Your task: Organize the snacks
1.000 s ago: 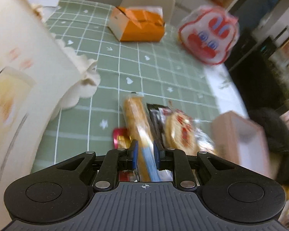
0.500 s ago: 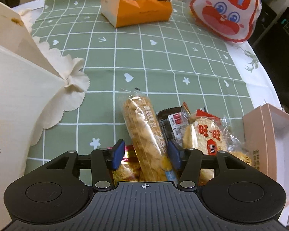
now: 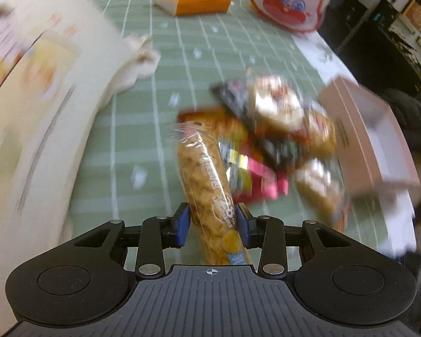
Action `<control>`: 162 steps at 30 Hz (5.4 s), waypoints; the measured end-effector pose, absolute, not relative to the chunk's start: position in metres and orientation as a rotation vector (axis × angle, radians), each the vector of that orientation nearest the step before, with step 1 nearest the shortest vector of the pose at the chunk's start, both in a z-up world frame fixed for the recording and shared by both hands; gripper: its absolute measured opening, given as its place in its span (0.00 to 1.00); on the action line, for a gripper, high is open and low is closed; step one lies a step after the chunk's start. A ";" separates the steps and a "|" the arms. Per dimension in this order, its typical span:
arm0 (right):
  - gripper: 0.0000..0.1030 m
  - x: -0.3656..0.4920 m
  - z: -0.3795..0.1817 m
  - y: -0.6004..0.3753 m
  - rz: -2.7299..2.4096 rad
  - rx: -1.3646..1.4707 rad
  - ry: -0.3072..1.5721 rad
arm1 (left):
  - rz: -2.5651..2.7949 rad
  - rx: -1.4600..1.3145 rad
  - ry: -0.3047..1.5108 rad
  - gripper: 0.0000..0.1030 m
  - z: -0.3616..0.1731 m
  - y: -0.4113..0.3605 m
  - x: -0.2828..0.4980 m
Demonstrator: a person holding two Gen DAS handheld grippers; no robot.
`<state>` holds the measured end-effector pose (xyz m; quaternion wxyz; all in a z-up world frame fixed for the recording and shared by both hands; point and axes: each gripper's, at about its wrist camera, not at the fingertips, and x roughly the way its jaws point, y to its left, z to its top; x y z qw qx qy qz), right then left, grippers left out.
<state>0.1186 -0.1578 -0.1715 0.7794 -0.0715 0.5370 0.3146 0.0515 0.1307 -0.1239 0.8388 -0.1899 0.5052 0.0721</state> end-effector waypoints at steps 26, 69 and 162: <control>0.98 0.096 -0.180 -0.138 0.637 -0.354 1.070 | 0.142 -0.434 1.096 0.39 -0.145 0.134 -0.008; 0.67 0.132 -0.148 -0.066 0.348 0.114 1.255 | 0.162 -0.439 1.090 0.37 -0.147 0.126 -0.014; 0.25 0.267 -0.034 -0.299 0.454 0.099 0.785 | -0.099 -0.305 0.889 0.37 -0.085 -0.061 0.230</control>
